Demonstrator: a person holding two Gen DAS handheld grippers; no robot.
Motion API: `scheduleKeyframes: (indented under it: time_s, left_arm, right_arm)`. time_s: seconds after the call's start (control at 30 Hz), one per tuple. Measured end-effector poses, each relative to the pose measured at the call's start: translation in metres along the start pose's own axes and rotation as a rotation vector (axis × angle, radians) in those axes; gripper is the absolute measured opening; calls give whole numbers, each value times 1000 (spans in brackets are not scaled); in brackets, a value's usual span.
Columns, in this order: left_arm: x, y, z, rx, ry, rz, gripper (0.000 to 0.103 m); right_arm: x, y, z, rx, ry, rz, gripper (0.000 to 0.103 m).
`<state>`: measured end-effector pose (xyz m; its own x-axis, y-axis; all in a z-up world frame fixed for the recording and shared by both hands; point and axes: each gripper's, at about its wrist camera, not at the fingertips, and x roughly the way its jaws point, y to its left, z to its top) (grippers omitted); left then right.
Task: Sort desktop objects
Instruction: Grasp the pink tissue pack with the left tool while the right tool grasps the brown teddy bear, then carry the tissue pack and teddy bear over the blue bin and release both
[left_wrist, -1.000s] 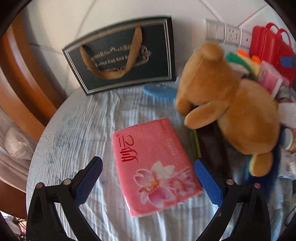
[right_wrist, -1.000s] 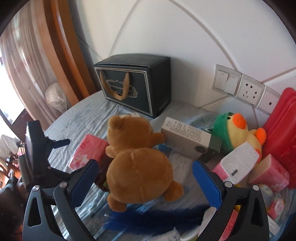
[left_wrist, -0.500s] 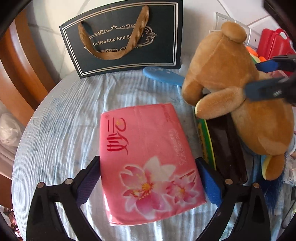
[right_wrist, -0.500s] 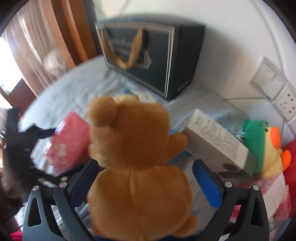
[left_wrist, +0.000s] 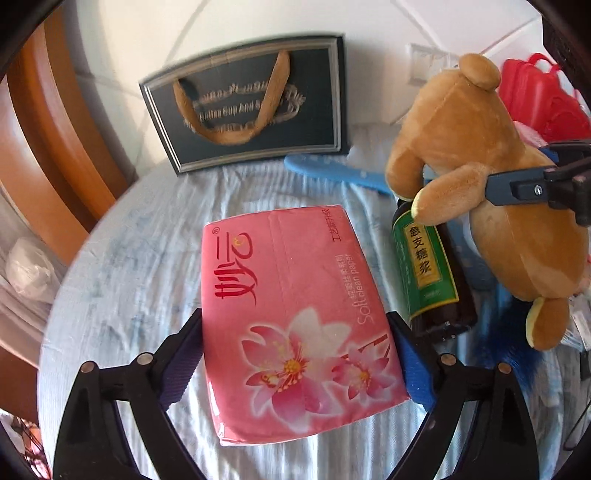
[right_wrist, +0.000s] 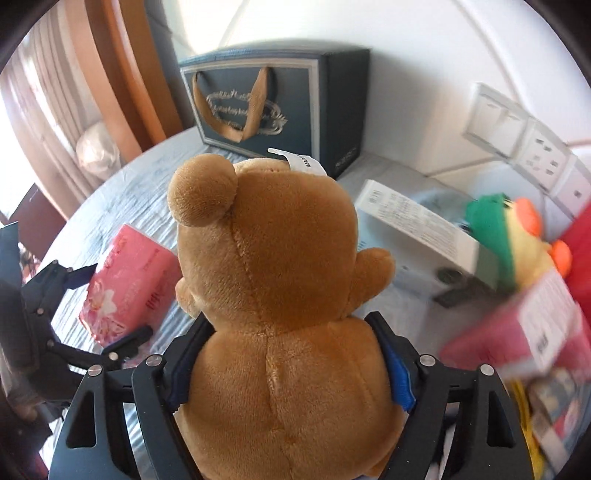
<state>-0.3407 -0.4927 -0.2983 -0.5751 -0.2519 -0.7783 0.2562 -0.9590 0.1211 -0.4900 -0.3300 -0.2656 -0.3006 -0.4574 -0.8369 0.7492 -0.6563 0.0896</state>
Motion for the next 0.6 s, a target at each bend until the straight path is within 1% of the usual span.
scheduleKeyframes:
  time_s: [0.17, 0.23, 0.33, 0.37, 0.43, 0.5, 0.57, 0.6]
  left_arm:
    - [-31, -10, -6, 51, -40, 3, 93]
    - [-46, -16, -6, 84, -64, 16, 93]
    - [-78, -26, -5, 105, -119, -2, 93]
    - [-91, -31, -3, 116, -139, -11, 93]
    - [-109, -40, 0, 134, -170, -22, 93]
    - [-134, -53, 4, 158, -215, -51, 93]
    - [-161, -74, 6, 183, -261, -84, 93]
    - [-171, -83, 7, 198, -273, -101, 93]
  right_arm:
    - [-40, -8, -18, 81, -56, 2, 81]
    - [-66, -8, -27, 94, -90, -4, 81]
    - [-106, -4, -37, 121, -156, -16, 81]
    - [-122, -6, -43, 134, -178, -19, 81]
    - [-162, -9, -59, 167, -224, -52, 81]
    - [-201, -15, -77, 200, -268, -82, 81]
    - [-240, -20, -96, 228, -310, -131, 81]
    - [-266, -23, -111, 243, -336, -169, 81]
